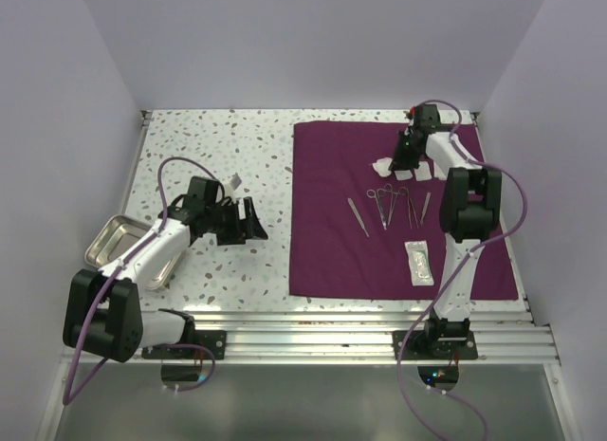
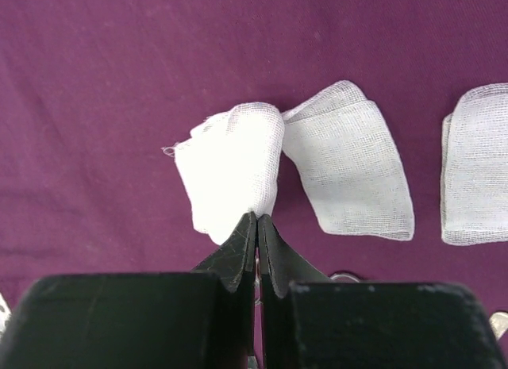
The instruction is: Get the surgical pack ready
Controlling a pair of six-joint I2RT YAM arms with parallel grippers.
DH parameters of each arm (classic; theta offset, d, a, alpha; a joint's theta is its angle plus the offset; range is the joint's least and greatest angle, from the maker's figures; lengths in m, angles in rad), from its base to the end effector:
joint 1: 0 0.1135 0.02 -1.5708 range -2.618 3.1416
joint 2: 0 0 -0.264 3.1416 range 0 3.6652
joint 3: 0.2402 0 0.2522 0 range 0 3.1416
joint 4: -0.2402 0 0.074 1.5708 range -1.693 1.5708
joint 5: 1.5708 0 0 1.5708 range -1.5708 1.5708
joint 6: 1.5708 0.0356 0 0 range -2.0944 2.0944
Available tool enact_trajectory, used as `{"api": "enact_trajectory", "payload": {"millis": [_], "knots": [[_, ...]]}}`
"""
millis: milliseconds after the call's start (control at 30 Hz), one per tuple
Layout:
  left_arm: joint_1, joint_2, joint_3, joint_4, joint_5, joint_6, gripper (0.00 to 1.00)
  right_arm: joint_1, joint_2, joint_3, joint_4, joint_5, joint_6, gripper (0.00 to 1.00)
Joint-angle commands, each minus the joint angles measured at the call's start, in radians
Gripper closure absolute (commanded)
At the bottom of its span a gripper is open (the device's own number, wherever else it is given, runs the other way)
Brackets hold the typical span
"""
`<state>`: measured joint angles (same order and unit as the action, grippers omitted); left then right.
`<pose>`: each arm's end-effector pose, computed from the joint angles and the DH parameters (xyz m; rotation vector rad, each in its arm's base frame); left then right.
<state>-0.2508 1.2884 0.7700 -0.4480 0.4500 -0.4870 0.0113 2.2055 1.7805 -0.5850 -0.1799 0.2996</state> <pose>0.2376 -0.0768 0.2105 -0.1226 2.6139 -0.8506 0.4823 0.0118 0.1874 0.3059 2.5766 0.3468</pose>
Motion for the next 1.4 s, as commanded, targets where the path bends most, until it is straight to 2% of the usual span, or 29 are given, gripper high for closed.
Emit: {"api": "enact_trajectory", "payload": {"millis": [0,333,400,433,533,733,1067,1367], "knots": [[0.005,-0.026,-0.012,0.049,0.029,-0.002,0.21,-0.002,-0.066,0.023,-0.024,0.022,-0.043,1.0],[0.013,-0.02,-0.008,0.035,0.032,0.018,0.2,0.001,-0.006,0.04,0.002,-0.078,-0.027,1.0],[0.015,-0.018,-0.008,0.032,0.03,0.021,0.2,0.001,-0.004,0.04,0.005,-0.079,-0.021,0.94],[0.015,-0.018,-0.006,0.032,0.03,0.021,0.2,-0.001,-0.004,0.039,0.007,-0.075,-0.014,0.86],[0.018,-0.017,-0.006,0.031,0.033,0.024,0.2,-0.001,-0.003,0.04,0.004,-0.067,-0.008,0.72],[0.021,-0.006,-0.005,0.037,0.038,0.028,0.2,-0.001,0.0,0.045,-0.027,-0.047,-0.008,0.51],[0.022,0.005,-0.003,0.038,0.044,0.031,0.2,-0.002,0.043,0.069,-0.042,-0.069,-0.005,0.48],[0.024,0.009,0.002,0.035,0.042,0.033,0.21,-0.008,0.046,0.026,-0.006,-0.105,0.024,0.49]]}}
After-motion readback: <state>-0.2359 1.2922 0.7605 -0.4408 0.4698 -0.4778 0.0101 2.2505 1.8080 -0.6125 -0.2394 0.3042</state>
